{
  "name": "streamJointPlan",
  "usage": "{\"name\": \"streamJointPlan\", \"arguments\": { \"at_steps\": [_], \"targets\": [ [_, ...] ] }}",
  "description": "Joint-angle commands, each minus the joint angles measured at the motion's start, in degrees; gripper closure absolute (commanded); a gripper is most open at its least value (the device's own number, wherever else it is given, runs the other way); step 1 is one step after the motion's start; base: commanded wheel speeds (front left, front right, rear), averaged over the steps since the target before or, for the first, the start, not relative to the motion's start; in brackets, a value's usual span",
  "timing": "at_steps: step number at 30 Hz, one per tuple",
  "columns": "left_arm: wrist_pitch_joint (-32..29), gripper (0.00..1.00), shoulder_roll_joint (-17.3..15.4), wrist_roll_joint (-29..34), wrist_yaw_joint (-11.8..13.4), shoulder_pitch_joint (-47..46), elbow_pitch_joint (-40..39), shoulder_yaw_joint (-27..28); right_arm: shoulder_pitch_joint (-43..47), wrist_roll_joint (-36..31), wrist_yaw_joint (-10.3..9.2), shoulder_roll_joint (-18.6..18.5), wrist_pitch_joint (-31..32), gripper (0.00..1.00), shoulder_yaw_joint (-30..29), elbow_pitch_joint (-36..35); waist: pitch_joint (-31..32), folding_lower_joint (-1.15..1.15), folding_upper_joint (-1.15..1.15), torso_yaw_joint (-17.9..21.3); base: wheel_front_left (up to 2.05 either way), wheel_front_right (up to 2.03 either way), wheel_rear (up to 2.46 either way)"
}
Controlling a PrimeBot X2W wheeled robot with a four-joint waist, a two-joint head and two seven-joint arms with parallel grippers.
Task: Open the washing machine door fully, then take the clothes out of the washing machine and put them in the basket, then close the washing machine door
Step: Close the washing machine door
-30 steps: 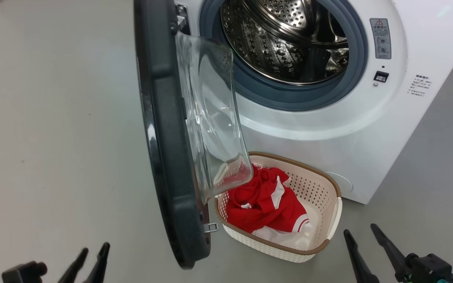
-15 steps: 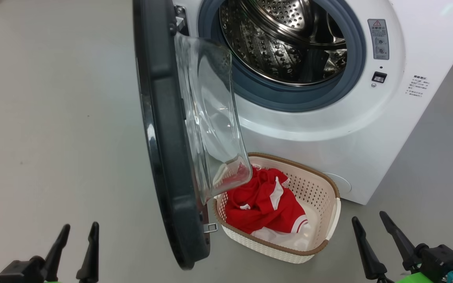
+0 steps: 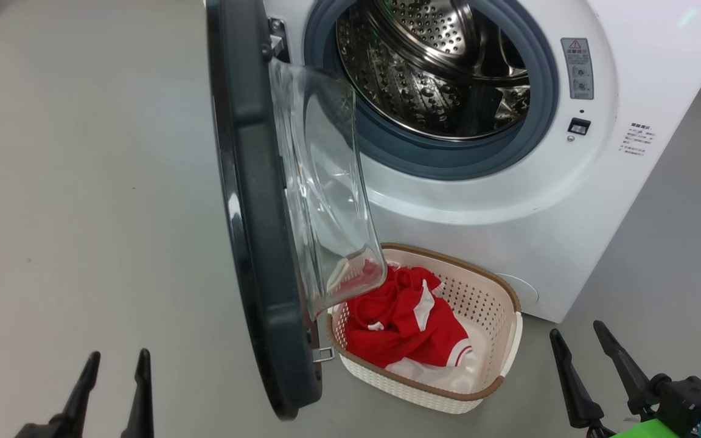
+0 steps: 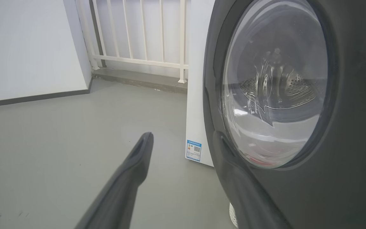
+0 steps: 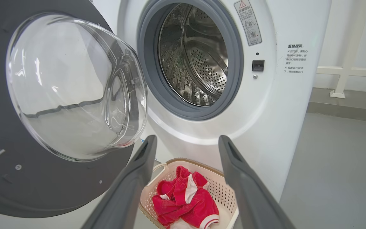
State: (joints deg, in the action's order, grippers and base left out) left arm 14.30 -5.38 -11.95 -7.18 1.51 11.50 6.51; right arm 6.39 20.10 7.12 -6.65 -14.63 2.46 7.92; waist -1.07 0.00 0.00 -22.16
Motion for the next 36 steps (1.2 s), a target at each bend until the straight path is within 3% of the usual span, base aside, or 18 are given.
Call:
{"name": "streamJointPlan", "arguments": {
  "at_steps": [1, 15, 17, 18, 22, 28, 36],
  "targets": [
    [0.7, 0.0, -0.4, 0.7, -0.3, -0.5, -1.5, 2.0, -0.8, 0.2, 0.36, -0.5, -0.4, 0.0, 1.1, -1.1, 0.2, 0.0, 0.0, 0.1, 0.0, 0.0, 0.0],
    [0.7, 0.0, -0.3, -1.0, -0.3, -0.6, -1.8, 1.5, -0.4, 0.2, 0.36, -0.2, -0.4, 0.0, 1.1, -0.7, 0.7, 0.0, 0.0, 0.3, 0.0, 0.0, 0.0],
    [0.7, 0.79, -0.6, -3.3, -0.3, -1.0, -2.3, 0.6, -0.4, 0.2, 0.36, -0.1, -0.4, 0.0, 1.0, -0.8, 0.6, 0.0, 0.0, 0.3, 0.0, 0.0, 0.0],
    [0.7, 1.0, -1.0, -4.7, -0.3, -1.3, -2.8, -0.1, -0.4, 0.1, 0.36, -0.1, -0.4, 0.0, 1.0, -0.8, 0.6, 0.0, 0.0, 0.4, 0.0, 0.0, 0.0],
    [0.7, 1.0, -2.3, -9.6, -0.3, -2.0, -4.6, -2.3, -0.5, 0.1, 0.36, 0.0, -0.4, 0.0, 1.1, -0.8, 0.3, 0.0, 0.0, 0.5, 0.0, 0.0, 0.0],
    [0.7, 1.0, -6.9, -15.8, -0.3, -3.2, -9.2, -6.5, -0.9, 0.1, 0.36, 0.3, -0.4, 0.0, 1.3, -0.8, -0.2, 0.0, 0.0, 1.6, 0.0, 0.0, 0.0],
    [0.7, 1.0, -10.5, -18.4, -0.3, -5.5, -12.9, -12.9, -1.9, 0.0, 0.36, 0.7, -0.4, 0.0, 1.2, -1.0, -1.8, 0.0, 0.0, 4.0, 0.0, 0.0, 0.0]
  ]
}}
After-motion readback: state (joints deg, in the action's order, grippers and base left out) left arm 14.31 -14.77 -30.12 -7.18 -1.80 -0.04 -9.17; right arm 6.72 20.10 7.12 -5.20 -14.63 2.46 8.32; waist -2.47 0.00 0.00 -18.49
